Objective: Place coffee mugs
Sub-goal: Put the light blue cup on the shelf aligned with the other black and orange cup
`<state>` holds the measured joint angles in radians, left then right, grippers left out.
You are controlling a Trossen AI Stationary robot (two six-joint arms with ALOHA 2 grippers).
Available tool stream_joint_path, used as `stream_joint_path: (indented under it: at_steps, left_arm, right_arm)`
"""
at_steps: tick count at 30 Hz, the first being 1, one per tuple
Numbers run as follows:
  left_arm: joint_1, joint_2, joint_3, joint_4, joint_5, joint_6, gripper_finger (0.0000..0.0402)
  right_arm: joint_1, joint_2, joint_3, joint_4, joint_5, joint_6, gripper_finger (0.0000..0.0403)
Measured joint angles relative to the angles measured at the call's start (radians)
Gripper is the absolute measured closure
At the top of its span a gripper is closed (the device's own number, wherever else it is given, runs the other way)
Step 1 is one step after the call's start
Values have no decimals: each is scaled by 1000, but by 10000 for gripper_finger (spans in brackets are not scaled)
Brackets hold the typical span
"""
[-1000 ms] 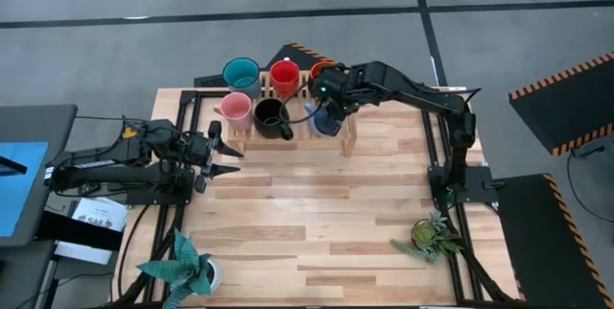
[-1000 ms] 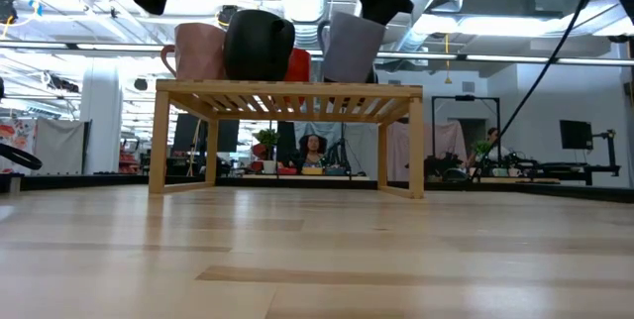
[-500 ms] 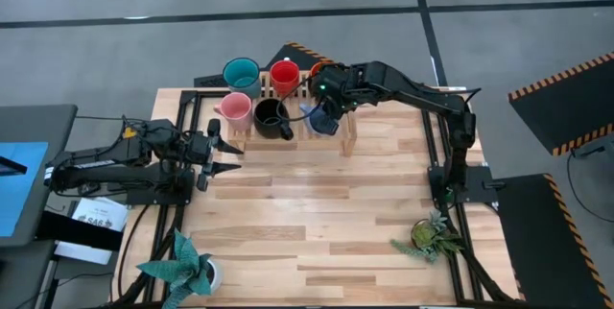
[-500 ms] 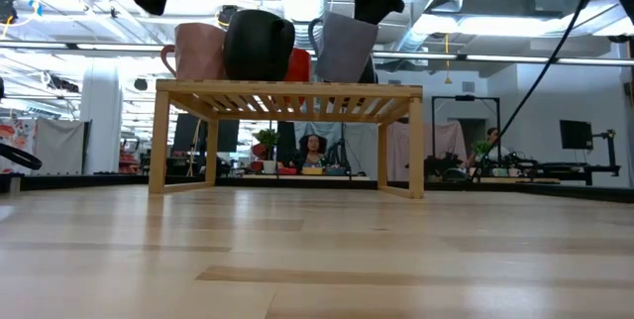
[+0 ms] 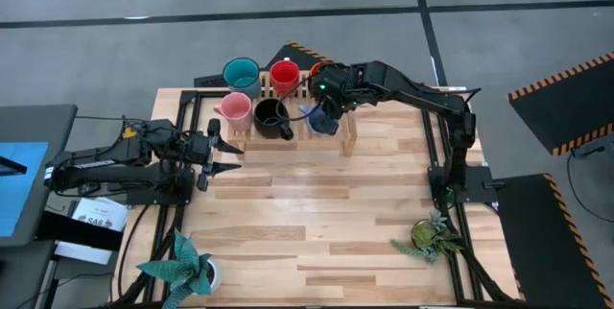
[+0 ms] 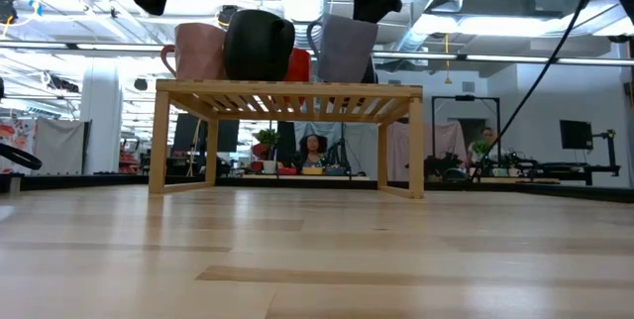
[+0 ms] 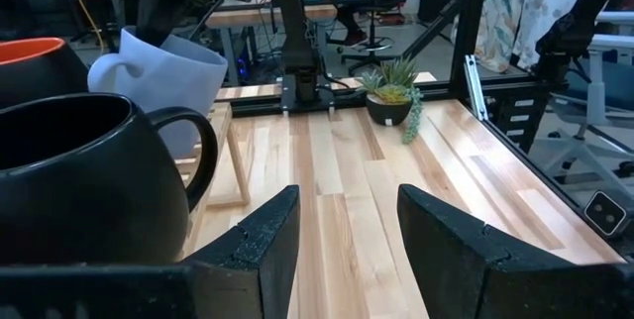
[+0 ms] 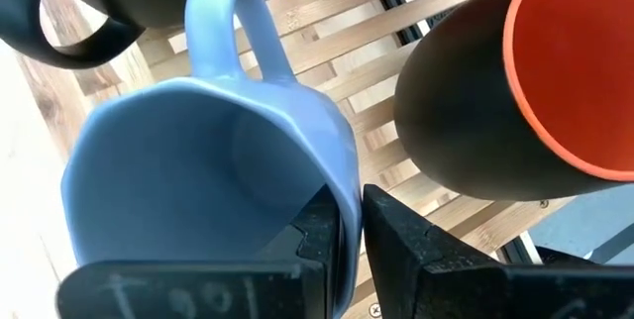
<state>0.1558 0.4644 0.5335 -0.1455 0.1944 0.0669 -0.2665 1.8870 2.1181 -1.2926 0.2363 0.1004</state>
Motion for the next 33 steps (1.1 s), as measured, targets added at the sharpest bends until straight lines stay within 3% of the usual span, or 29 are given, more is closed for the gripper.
stream_joint_path:
  at_steps: [10,23,33]
  left_arm:
    - [0,0,0,0,0,-3,243]
    - [0,0,0,0,0,-3,243]
    - [0,0,0,0,0,-3,243]
  right_arm:
    - [-16,0,0,48,23,-5,325]
    - [-24,-3,2,52,25,-6,250]
    - [-24,-5,2,56,26,-27,220]
